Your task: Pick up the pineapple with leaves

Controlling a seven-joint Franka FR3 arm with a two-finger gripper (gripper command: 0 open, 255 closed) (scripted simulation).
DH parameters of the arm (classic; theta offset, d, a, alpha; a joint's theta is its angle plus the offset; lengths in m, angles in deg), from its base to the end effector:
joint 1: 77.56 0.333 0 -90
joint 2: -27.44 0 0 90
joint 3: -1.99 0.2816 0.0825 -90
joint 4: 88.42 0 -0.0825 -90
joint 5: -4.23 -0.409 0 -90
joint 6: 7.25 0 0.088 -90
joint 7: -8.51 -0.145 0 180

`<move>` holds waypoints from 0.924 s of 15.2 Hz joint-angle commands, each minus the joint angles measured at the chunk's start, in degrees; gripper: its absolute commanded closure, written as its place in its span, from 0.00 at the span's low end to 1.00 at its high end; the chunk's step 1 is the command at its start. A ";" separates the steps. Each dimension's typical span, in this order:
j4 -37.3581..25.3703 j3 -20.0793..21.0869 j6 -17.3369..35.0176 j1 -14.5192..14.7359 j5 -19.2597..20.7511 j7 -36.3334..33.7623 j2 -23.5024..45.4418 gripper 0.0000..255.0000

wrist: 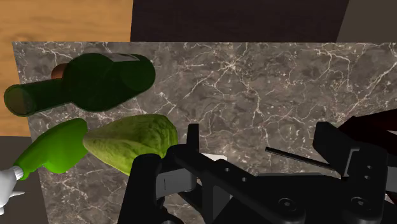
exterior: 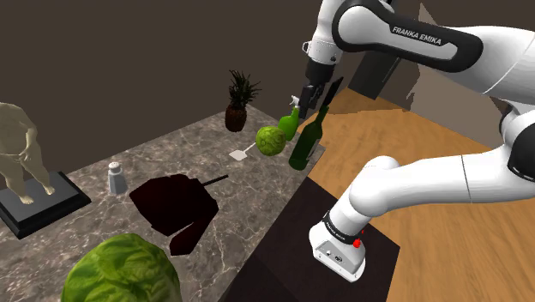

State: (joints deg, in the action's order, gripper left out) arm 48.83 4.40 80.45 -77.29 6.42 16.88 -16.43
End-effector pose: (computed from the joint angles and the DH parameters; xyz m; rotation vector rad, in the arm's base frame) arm 0.3506 0.0114 0.4985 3.0633 0.2765 -0.1588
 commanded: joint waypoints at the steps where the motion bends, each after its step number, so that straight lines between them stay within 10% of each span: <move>1: 0.00 0.00 0.00 0.00 0.00 0.00 0.00 0.00; 14: -7.62 -6.18 22.02 -2.23 2.94 6.79 21.49 0.00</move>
State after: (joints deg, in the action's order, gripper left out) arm 42.72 -1.19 100.84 -79.35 9.29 22.93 2.70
